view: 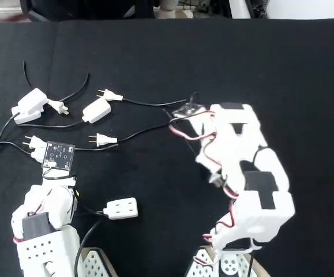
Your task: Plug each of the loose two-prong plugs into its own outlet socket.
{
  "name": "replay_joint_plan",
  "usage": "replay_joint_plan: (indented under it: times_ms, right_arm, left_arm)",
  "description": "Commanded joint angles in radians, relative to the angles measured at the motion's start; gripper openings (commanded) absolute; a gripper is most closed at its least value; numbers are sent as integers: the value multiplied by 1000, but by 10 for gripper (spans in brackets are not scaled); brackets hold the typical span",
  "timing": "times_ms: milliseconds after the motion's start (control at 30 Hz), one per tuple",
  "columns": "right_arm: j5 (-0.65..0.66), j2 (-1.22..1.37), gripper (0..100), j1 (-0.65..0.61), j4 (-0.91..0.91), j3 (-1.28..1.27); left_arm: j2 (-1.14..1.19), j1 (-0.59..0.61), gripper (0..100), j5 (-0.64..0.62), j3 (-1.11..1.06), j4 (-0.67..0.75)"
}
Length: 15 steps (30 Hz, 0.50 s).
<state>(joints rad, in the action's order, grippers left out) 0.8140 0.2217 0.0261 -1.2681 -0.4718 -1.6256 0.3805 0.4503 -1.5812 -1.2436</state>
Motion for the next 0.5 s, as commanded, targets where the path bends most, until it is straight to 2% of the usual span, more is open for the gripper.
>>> replay_joint_plan:
  times_ms: [0,133,233,467]
  right_arm:
    - [61,36,38,117,38,18]
    - [74,74,184,199,5,101]
    - [135,110,259,230,-18,142]
    - [160,159,276,278,-31,219]
  left_arm:
    - [-3,13,141,8,18,-9]
    - [-3,13,141,8,18,-9]
    - [-3,13,141,8,18,-9]
    - [-3,13,141,8,18,-9]
